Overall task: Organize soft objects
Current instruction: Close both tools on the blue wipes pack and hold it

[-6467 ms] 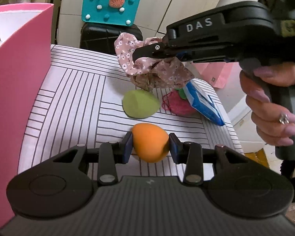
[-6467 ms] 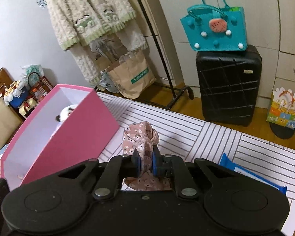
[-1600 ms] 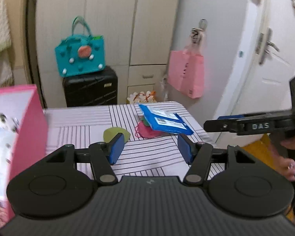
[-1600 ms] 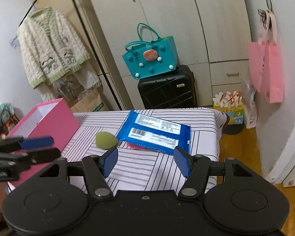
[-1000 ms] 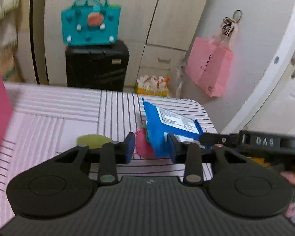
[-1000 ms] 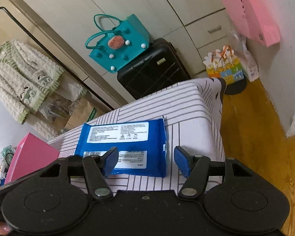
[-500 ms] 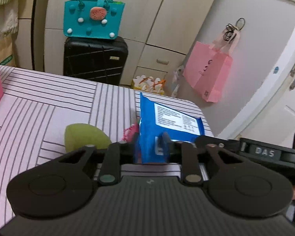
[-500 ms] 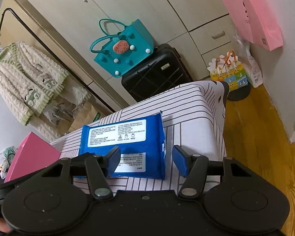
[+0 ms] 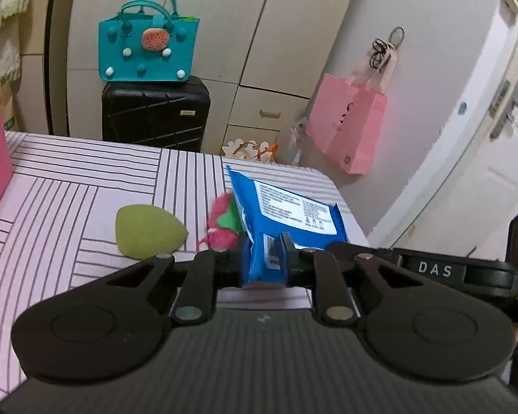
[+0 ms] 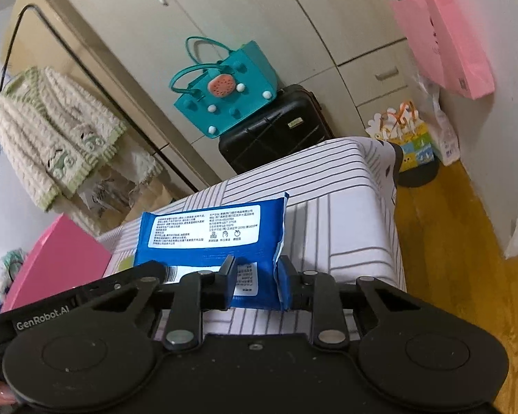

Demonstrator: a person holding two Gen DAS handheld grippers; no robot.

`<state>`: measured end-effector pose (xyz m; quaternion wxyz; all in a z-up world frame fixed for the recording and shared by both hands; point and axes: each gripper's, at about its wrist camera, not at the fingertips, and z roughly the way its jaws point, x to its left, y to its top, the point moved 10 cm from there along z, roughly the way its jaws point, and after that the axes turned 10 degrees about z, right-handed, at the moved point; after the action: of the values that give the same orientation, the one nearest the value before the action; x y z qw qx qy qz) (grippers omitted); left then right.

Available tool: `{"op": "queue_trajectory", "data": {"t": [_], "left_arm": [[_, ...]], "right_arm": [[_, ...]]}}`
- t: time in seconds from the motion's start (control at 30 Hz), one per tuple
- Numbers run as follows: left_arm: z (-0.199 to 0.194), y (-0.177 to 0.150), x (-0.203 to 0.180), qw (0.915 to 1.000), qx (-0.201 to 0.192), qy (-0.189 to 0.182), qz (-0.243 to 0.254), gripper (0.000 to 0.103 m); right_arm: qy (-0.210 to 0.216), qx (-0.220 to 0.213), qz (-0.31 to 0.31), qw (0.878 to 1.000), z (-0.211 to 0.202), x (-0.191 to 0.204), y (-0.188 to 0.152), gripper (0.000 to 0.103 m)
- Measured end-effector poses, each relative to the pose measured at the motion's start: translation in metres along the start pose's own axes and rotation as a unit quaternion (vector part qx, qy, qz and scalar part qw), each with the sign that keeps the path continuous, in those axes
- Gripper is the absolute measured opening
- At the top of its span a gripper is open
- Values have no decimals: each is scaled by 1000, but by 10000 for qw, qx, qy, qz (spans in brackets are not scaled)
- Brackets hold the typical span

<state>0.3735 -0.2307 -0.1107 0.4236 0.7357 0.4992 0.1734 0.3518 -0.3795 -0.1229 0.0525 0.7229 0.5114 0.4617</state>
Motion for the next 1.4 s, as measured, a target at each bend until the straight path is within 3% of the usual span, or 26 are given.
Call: {"op": "queue_trajectory", "data": {"t": [0.33, 0.43, 0.53, 0.73, 0.87, 1.0, 1.07, 1.4], "left_arm": [[-20, -5, -4, 9997, -21, -210, 86, 16], [-28, -10, -6, 9995, -29, -260, 175, 16], [-32, -16, -6, 9995, 24, -235, 221, 16], [-42, -24, -1, 9993, 36, -309, 198, 20], [-45, -28, 2, 9990, 151, -385, 160, 20], [-52, -32, 0, 9980, 192, -562, 207, 30], [-52, -35, 0, 9978, 250, -579, 195, 30], [-58, -53, 10, 9976, 447, -526, -6, 31]], "right_arm": [[-268, -105, -274, 9992, -14, 13, -14, 33], [-329, -292, -466, 9979, -25, 23, -26, 42], [-450, -439, -543, 9965, -27, 27, -35, 44], [-281, -509, -177, 9981, -32, 28, -44, 44], [-241, -545, -140, 9981, -38, 28, -45, 32], [-202, -479, -186, 9985, -42, 30, -48, 26], [-273, -423, -256, 9984, -42, 28, -51, 22], [-278, -220, -160, 9992, -33, 18, -56, 19]]}}
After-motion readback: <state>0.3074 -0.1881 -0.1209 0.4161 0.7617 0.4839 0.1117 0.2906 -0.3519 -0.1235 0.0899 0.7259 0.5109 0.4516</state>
